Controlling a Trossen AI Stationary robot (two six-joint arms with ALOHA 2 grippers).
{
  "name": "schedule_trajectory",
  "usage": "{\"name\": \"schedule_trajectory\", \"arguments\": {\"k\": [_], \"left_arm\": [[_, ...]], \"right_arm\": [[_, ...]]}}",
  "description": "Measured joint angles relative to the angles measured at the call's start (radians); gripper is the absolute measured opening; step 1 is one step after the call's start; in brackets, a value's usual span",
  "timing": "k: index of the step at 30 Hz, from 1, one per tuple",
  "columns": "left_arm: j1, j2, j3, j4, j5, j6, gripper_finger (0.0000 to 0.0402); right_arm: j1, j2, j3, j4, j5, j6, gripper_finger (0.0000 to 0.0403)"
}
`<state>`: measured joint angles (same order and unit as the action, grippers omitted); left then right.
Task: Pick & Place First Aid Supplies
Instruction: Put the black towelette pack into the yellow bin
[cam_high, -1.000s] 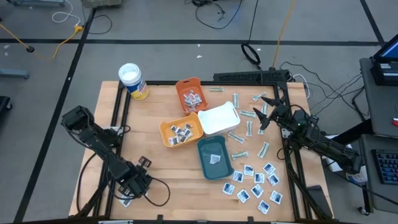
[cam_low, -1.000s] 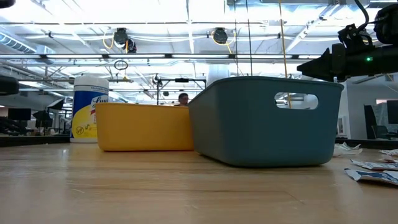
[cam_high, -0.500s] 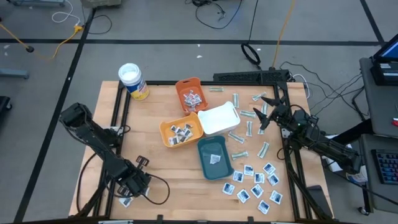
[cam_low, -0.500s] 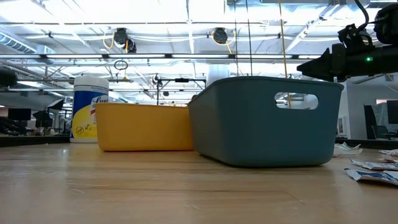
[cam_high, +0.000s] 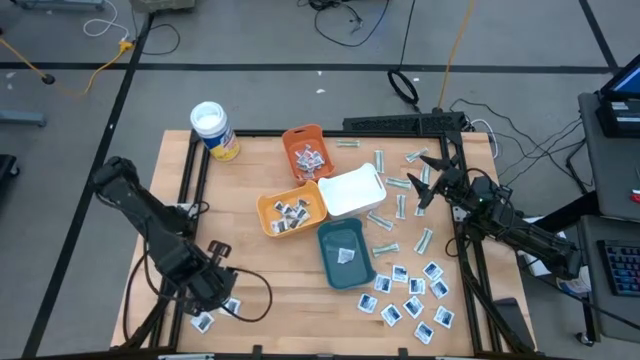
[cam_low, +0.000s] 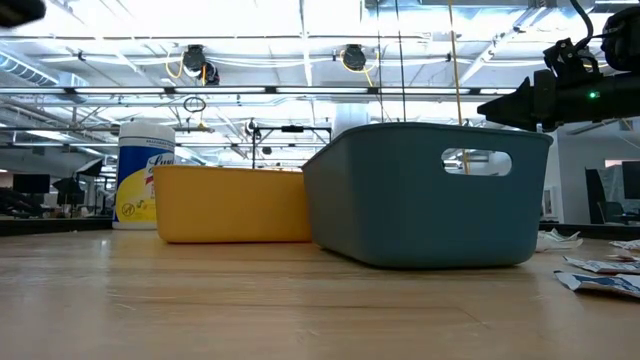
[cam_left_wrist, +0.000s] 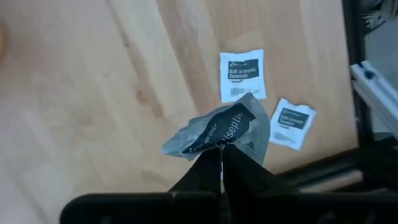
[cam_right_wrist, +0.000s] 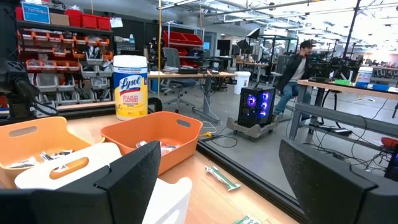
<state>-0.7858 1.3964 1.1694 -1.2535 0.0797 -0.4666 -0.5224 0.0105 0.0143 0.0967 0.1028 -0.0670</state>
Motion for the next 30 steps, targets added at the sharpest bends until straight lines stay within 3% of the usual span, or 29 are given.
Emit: {"name": "schedule_trajectory", "arguments": {"k": [4, 10, 25, 30], "left_arm": [[0.026, -0.004, 0.083, -0.058, -0.002, 0.005, 0.0003], [0.1, -0.003, 0.098, -0.062, -0.001, -0.01, 0.0003], [0.735, -0.003, 0.098, -0.08, -0.021, 0.149, 0.0002], [0.891, -0.003, 0.098, -0.093, -0.019, 0.195, 0.0002]], "right_arm": [[0.0, 0.0, 0.0, 0.0, 0.0, 0.0, 0.0322], [0.0, 0.0, 0.0, 0.0, 0.0, 0.0, 0.0322], [0.0, 0.0, 0.0, 0.0, 0.0, 0.0, 0.0322], [0.0, 0.0, 0.0, 0.0, 0.0, 0.0, 0.0322]]}}
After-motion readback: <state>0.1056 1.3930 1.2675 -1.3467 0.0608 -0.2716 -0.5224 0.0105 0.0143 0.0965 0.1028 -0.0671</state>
